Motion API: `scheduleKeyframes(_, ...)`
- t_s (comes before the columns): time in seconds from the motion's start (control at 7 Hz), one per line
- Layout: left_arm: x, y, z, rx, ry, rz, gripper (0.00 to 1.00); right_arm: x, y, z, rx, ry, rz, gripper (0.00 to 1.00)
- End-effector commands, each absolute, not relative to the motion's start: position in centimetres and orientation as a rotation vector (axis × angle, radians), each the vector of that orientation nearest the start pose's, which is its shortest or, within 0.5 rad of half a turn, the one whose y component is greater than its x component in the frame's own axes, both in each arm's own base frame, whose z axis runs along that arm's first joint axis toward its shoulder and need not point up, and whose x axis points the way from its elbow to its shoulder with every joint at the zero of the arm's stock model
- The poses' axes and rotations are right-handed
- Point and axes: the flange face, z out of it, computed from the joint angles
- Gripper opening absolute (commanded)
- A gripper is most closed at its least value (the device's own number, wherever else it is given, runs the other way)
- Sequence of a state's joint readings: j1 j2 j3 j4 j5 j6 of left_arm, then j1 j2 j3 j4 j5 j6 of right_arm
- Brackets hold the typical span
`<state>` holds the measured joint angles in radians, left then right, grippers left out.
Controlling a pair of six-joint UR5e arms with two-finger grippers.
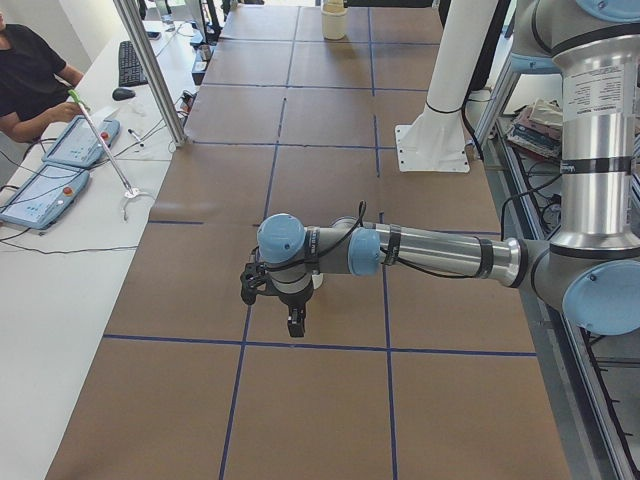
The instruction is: Left arm hands cup to right arm to dump lemon
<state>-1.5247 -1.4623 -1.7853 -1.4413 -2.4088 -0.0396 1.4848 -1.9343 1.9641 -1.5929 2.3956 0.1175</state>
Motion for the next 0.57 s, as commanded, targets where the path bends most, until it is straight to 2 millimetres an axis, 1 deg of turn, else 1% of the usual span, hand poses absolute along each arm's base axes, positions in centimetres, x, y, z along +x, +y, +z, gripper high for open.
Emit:
scheduleKeyframes(0.0, -3.3, -44.2, 61.7, -0.079, 0.924, -0.015, 1.0, 3.0, -34.9, 61.5, -0.074, -0.82, 0.027, 1.0)
scheduleKeyframes(0.14, -3.4, -44.2, 60.9, -0.061, 0.917, -0.008, 1.0, 3.1, -34.9, 61.6, -0.07, -0.818, 0.019, 1.0)
scheduleKeyframes(0.29, -3.4, -44.2, 60.9, -0.061, 0.912, -0.005, 1.0, 3.1, -35.0, 61.4, -0.065, -0.817, 0.018, 1.0)
scheduleKeyframes(0.43, -3.5, -44.2, 61.0, -0.061, 0.912, -0.006, 1.0, 3.0, -36.4, 60.4, -0.028, -0.816, 0.008, 1.0)
